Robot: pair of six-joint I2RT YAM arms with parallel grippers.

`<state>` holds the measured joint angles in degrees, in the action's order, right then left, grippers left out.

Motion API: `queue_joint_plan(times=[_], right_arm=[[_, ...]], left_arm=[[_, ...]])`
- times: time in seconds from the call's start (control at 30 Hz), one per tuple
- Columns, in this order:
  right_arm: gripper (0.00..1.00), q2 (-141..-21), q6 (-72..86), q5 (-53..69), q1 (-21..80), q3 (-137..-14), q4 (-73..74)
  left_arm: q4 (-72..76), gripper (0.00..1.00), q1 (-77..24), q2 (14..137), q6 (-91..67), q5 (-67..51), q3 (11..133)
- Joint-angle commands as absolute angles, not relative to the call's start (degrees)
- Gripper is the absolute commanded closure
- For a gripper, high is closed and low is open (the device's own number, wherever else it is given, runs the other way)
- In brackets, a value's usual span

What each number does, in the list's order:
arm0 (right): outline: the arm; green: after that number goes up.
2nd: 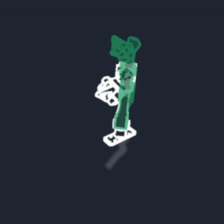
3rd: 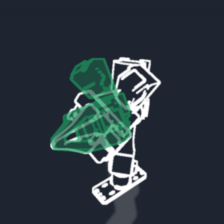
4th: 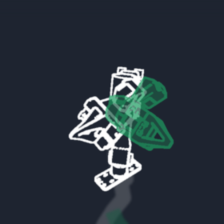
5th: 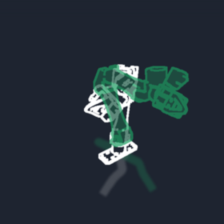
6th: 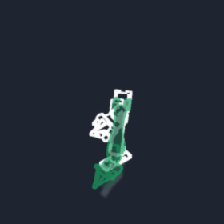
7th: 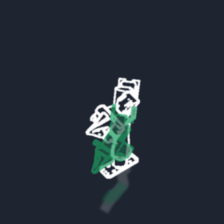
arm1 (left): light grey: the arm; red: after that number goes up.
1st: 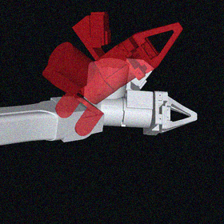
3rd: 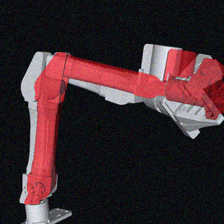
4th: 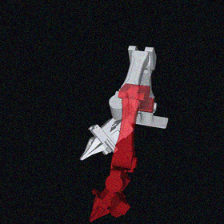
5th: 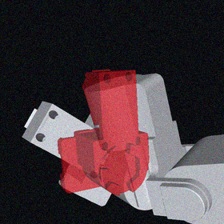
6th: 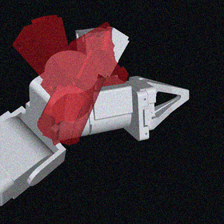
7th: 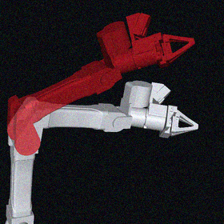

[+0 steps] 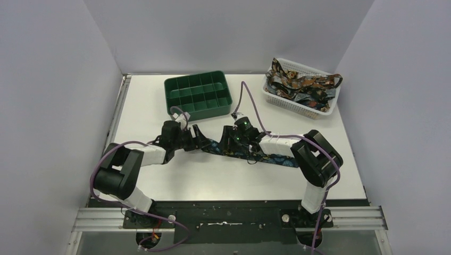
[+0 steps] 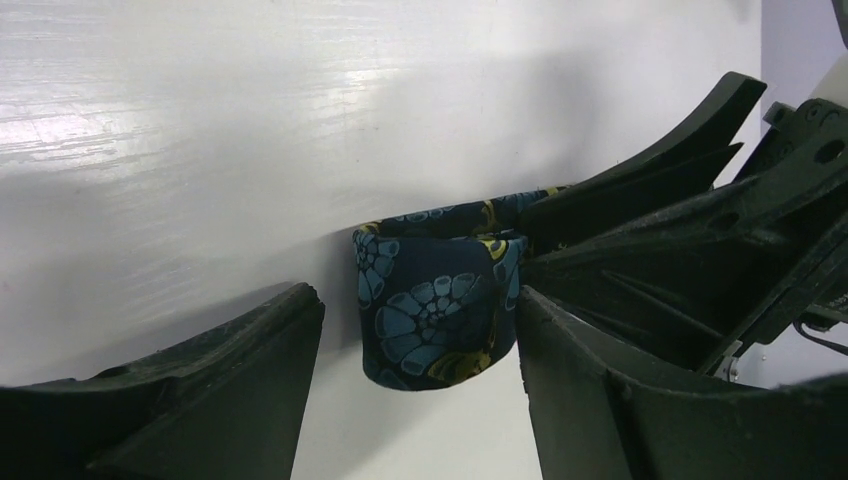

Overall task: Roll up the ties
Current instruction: Roll the tie at the center of the board.

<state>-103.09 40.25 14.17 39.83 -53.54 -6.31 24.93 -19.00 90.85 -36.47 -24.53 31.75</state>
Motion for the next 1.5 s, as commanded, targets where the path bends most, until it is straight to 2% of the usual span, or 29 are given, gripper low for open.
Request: queue_joint_plan(times=[0.0, 0.23, 0.47, 0.8, 0.97, 1.3, 1.47], right_arm=[[0.47, -103.48, 37.74, 14.84, 40.60, -56.49, -6.21], [0.49, -102.19, 39.37, 18.75, 40.25, -59.39, -5.70], [0.51, -102.95, 44.73, 19.99, 40.43, -57.22, -8.53], [0.61, -105.97, 48.71, 20.70, 40.36, -55.27, -13.50], [0.70, -106.94, 48.80, 22.39, 39.33, -54.38, -16.07], [0.67, -107.58, 47.99, 23.97, 38.72, -52.74, -17.33], [0.66, -107.28, 45.64, 21.15, 38.67, -54.32, -12.87]], left_arm=[[29.18, 0.33, -18.98, 90.45, -37.32, -25.08, 31.40], [28.60, 0.36, -18.81, 87.75, -37.78, -23.30, 30.42], [28.33, 0.38, -18.81, 88.04, -37.41, -23.55, 30.41], [27.55, 0.38, -18.64, 87.84, -36.89, -23.74, 30.54], [26.84, 0.38, -17.91, 87.28, -36.36, -24.53, 30.63], [31.07, 0.37, -17.23, 89.46, -38.18, -30.33, 29.46], [32.69, 0.37, -17.23, 90.80, -38.74, -30.75, 28.32]])
